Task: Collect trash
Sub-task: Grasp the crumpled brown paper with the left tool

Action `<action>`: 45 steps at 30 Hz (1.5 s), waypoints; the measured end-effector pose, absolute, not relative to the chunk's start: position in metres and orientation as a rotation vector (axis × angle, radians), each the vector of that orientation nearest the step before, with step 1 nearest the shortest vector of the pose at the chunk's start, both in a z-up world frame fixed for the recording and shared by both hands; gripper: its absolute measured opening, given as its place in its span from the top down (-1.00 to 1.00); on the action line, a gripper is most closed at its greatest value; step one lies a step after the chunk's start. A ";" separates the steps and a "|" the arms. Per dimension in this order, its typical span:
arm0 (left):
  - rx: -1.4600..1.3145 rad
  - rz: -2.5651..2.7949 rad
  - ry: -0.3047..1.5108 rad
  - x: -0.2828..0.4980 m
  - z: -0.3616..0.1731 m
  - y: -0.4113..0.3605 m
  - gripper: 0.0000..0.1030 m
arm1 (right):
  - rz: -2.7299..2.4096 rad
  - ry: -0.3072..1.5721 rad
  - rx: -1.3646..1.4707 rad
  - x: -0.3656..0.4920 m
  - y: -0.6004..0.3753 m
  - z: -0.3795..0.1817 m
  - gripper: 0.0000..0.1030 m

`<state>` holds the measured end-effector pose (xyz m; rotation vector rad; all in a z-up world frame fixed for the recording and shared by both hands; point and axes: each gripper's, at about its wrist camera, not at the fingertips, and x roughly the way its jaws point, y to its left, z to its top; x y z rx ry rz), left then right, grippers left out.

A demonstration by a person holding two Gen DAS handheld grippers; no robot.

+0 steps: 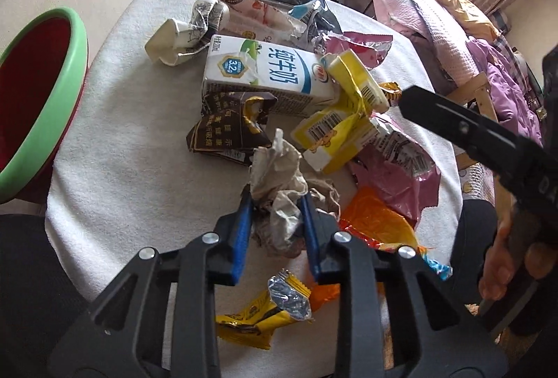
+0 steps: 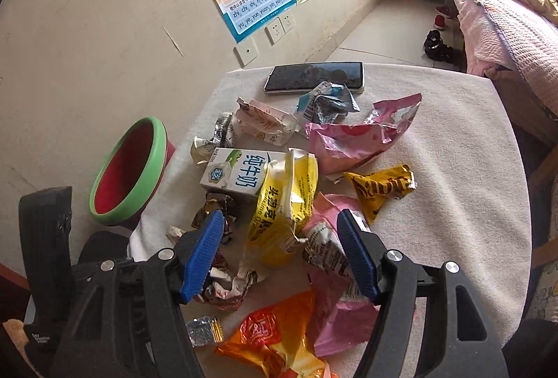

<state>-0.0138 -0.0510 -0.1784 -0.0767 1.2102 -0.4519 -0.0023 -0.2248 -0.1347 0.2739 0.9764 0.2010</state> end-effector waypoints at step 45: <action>-0.194 -0.438 1.238 -0.016 -0.192 -0.030 -0.41 | 0.211 0.978 0.381 -0.001 -0.225 -0.139 0.10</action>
